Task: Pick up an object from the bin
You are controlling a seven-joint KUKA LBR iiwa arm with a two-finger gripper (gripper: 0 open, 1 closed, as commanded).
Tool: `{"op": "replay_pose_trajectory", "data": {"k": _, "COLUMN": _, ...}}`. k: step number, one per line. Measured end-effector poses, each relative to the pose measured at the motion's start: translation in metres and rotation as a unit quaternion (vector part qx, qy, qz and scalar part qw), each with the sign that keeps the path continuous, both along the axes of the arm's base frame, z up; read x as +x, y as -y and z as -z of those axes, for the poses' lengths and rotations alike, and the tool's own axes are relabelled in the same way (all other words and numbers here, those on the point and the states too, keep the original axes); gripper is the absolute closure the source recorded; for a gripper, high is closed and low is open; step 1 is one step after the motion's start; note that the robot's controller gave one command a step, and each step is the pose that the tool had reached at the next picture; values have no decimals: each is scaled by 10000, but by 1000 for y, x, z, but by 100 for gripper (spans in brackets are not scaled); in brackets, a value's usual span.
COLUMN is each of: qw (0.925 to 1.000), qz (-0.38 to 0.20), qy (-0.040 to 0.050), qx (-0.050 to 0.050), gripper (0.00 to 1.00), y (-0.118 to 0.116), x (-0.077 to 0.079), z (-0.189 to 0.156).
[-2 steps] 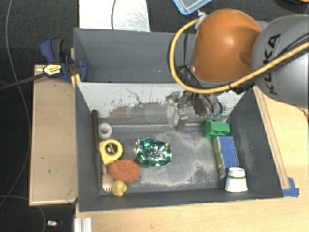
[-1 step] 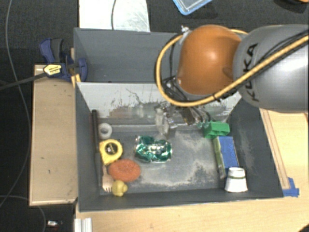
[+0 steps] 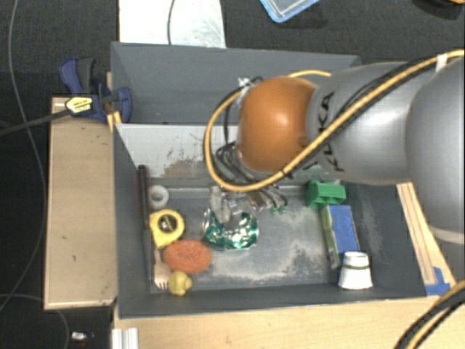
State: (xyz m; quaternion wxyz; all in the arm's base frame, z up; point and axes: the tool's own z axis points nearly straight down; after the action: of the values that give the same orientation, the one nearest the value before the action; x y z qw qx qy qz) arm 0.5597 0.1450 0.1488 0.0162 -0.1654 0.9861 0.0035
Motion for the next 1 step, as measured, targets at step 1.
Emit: {"op": "replay_pose_trajectory", "data": {"k": 1, "qw": 9961, "qz": -874, "qy": 90, "qx": 2, "gripper": 100, "y": -30, "x": 3, "z": 48}}
